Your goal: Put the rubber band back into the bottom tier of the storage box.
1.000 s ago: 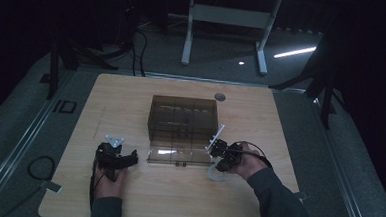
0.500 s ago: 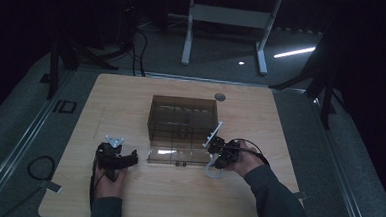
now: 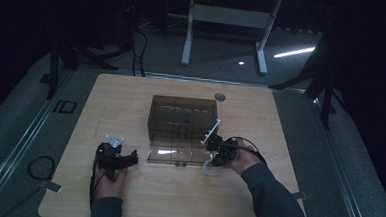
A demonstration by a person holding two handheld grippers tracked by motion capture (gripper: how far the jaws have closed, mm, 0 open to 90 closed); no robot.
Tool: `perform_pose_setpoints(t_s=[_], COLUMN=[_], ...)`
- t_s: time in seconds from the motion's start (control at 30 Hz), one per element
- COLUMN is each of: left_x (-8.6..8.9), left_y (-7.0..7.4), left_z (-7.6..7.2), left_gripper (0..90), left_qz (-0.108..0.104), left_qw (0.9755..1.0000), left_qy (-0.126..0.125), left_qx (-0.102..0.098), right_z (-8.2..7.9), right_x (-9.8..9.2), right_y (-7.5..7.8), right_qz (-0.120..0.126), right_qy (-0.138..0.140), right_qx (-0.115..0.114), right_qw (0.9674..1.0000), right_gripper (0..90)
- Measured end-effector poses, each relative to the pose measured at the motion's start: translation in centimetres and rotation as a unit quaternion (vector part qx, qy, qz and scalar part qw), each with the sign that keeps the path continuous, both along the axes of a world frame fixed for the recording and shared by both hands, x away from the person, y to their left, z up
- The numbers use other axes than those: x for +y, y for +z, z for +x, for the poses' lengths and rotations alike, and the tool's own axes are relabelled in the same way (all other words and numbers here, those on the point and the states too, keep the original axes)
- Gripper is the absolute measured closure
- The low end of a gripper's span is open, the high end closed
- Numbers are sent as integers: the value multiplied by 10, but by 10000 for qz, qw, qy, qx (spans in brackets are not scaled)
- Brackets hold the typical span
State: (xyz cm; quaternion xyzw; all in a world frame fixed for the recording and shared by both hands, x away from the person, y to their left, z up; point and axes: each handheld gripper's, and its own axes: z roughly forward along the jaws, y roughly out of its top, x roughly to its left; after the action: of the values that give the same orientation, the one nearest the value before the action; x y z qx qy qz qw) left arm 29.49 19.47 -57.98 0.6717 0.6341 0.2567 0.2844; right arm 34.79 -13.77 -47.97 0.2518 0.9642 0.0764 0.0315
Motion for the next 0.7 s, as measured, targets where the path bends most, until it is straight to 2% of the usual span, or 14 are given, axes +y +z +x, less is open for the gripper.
perform_pose_setpoints(t_s=[0.7], left_x=[0], left_y=[0], left_z=[0], left_gripper=[130], left_qz=[0], left_qw=[10000], left_qy=[-1], left_qx=[-1], right_z=[10], right_x=[6], right_y=[2], right_qz=[122], right_qy=[-149], right_qx=[-85], right_qw=[9998], right_gripper=[820])
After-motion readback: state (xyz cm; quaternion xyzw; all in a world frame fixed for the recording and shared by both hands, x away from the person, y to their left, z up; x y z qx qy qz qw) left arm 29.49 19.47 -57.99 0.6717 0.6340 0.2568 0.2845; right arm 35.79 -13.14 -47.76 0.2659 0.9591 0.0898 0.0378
